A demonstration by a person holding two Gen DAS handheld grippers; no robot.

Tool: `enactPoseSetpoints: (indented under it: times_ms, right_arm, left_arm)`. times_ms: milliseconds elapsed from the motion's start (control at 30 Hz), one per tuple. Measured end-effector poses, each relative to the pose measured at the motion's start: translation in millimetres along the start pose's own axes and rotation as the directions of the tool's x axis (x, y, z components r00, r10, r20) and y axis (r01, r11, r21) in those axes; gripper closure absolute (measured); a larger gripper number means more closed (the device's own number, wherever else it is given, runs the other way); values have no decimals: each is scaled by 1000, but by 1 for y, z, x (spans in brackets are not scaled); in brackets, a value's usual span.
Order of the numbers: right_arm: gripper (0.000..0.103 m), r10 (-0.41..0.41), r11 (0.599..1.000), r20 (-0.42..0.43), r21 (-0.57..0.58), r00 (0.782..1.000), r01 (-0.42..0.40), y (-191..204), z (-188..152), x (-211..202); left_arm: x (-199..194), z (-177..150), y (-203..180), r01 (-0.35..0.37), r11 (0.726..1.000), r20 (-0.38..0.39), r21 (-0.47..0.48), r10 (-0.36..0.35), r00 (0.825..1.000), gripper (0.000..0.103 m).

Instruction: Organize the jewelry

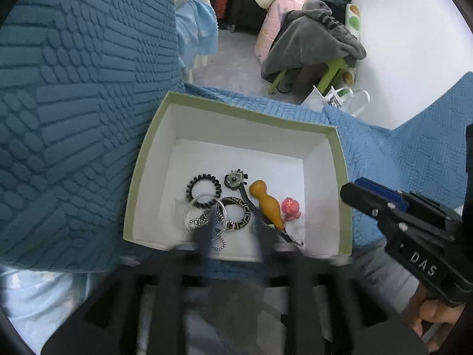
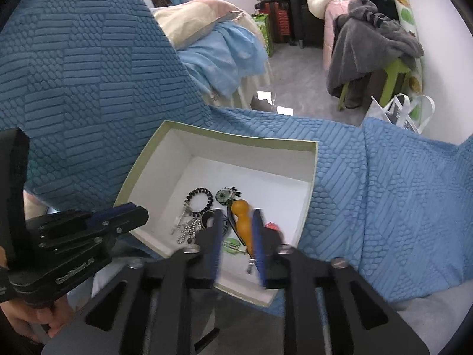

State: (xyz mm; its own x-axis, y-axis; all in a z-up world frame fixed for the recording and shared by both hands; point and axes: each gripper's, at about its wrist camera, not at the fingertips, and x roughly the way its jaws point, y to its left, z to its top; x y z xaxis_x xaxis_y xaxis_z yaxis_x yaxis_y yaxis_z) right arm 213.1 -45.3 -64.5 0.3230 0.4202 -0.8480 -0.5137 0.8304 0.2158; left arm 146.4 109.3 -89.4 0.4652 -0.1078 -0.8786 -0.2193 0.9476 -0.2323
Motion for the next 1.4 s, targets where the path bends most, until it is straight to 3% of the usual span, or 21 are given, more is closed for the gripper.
enactPoseSetpoints:
  times_ms: [33, 167, 300, 567, 733, 900, 1100, 1400]
  right_arm:
    - [79, 5, 1000, 4, -2, 1000, -5, 0, 1, -4]
    - [79, 22, 1000, 56, -14, 998, -22, 3, 11, -32]
    - [79, 33, 999, 167, -43, 985, -26, 9, 24, -91]
    - [79, 52, 996, 403, -86, 914, -18, 26, 28, -216]
    - [79, 48, 996, 474, -87, 879, -7, 32, 10, -258]
    - [79, 39, 997, 497, -77, 867, 0, 37, -18, -276]
    - [79, 19, 998, 506, -59, 863, 13, 39, -54, -287]
    - [79, -3, 1000, 447, -15, 894, 11, 35, -99, -263]
  left_arm:
    - [-7, 2, -1, -4, 1000, 24, 0, 4, 1000, 39]
    - [-40, 9, -3, -4, 1000, 90, 0, 4, 996, 38]
    - [-96, 15, -11, 16, 1000, 200, 5, -16, 980, 38]
    - [-203, 9, -40, -36, 998, 391, 55, 12, 920, 38]
    - [-239, -12, -55, -66, 995, 468, 79, 21, 883, 38]
    - [-260, -38, -65, -48, 993, 517, 107, -15, 856, 38]
    - [-264, -64, -71, -41, 990, 510, 136, -34, 860, 38]
    - [-245, -91, -65, -46, 992, 462, 115, -12, 887, 38]
